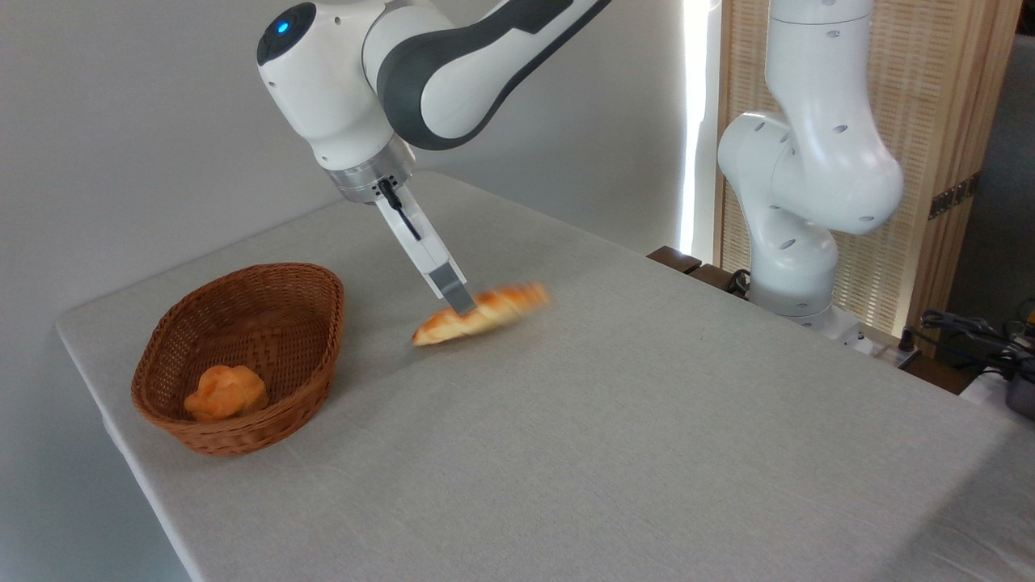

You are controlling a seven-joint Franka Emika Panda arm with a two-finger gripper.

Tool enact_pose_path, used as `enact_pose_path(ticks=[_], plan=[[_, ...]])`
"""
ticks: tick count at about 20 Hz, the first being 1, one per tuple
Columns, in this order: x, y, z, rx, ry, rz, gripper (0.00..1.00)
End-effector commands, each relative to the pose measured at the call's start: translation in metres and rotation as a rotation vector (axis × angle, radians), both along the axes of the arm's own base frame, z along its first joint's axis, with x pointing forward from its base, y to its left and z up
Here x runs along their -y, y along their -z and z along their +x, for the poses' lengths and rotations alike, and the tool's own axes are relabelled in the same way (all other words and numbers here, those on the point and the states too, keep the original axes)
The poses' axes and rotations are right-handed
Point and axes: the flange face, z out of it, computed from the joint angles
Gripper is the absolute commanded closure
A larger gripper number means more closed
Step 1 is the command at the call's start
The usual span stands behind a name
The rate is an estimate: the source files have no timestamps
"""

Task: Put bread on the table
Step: 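Release the roll on the table and raise the open gripper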

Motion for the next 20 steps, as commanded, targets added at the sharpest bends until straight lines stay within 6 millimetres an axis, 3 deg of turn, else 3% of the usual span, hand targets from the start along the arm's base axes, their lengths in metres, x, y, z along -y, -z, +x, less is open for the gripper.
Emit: enact_pose_path(ticks=[1, 4, 6, 9, 15, 17, 20], plan=[[-0.002, 0.0, 0.0, 0.009, -0.004, 0.011, 0.0], [-0.002, -0.01, 0.002, 0.032, 0.0, 0.018, 0.0], [-0.001, -0.035, 0.012, 0.086, -0.006, 0.001, 0.0], [-0.008, -0.09, 0.035, 0.199, -0.048, -0.031, 0.0], [-0.073, -0.152, 0.062, 0.313, -0.124, 0.061, 0.0], [-0.104, -0.166, 0.074, 0.312, -0.174, 0.084, 0.0], [-0.126, -0.178, 0.076, 0.322, -0.217, 0.085, 0.0]])
